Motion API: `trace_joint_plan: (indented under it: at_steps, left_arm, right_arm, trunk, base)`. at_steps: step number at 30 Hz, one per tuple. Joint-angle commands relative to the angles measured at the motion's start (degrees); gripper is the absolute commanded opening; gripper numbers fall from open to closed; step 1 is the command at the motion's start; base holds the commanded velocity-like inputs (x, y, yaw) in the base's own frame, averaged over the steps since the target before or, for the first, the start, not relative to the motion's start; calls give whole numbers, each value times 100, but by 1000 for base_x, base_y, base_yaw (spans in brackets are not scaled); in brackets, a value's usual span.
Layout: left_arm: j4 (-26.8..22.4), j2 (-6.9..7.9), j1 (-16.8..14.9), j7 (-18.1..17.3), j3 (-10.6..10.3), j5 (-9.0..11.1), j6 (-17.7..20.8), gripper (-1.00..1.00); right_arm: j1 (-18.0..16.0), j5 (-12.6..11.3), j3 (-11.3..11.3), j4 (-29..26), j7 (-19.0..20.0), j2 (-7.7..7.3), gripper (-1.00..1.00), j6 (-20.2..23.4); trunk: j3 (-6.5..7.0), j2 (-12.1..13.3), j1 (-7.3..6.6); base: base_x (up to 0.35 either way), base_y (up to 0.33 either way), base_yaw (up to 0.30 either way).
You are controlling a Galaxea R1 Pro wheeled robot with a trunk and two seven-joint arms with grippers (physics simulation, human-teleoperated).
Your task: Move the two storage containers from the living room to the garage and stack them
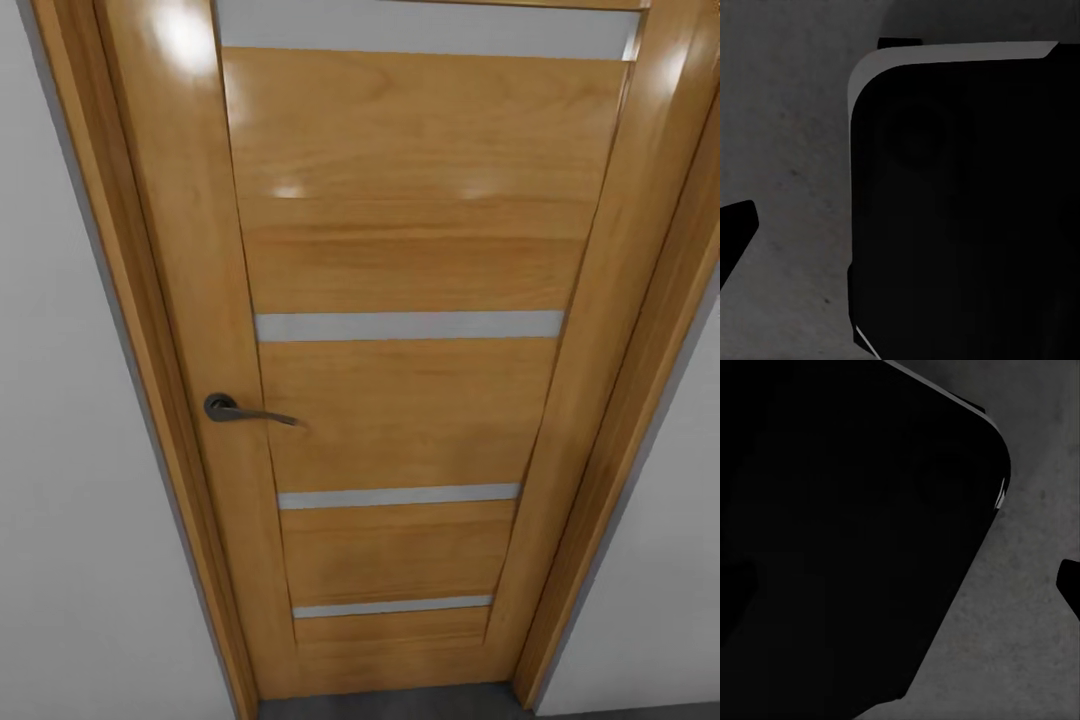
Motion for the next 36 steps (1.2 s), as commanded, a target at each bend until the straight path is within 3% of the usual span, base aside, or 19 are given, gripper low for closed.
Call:
trace_joint_plan:
  at_steps: [1, 15, 28, 36]
  left_arm:
    - [-6, 0, -1, 1, 2, 12, 1, 100]
    - [-3, 3, -1, 5, 2, 13, 1, 100]
    - [-7, 0, -1, 6, 2, 11, 1, 100]
    - [-8, 0, -1, 8, 2, 12, 1, 100]
  right_arm:
    - [-1, -62, 47, 1, 1, 0, 100, -18]
    - [-1, -64, 47, 1, 1, 0, 100, -18]
    - [-1, -64, 47, 1, -3, 0, 100, -18]
    - [-1, -64, 47, 1, -3, 0, 100, -18]
  trunk:
    - [-5, -2, 0]
    - [-5, -2, 0]
    - [-5, -2, 0]
    - [-5, -2, 0]
  base:
    - [43, -147, 0]
    - [68, -226, 0]
    - [7, -12, 225]
    - [1, 0, 58]
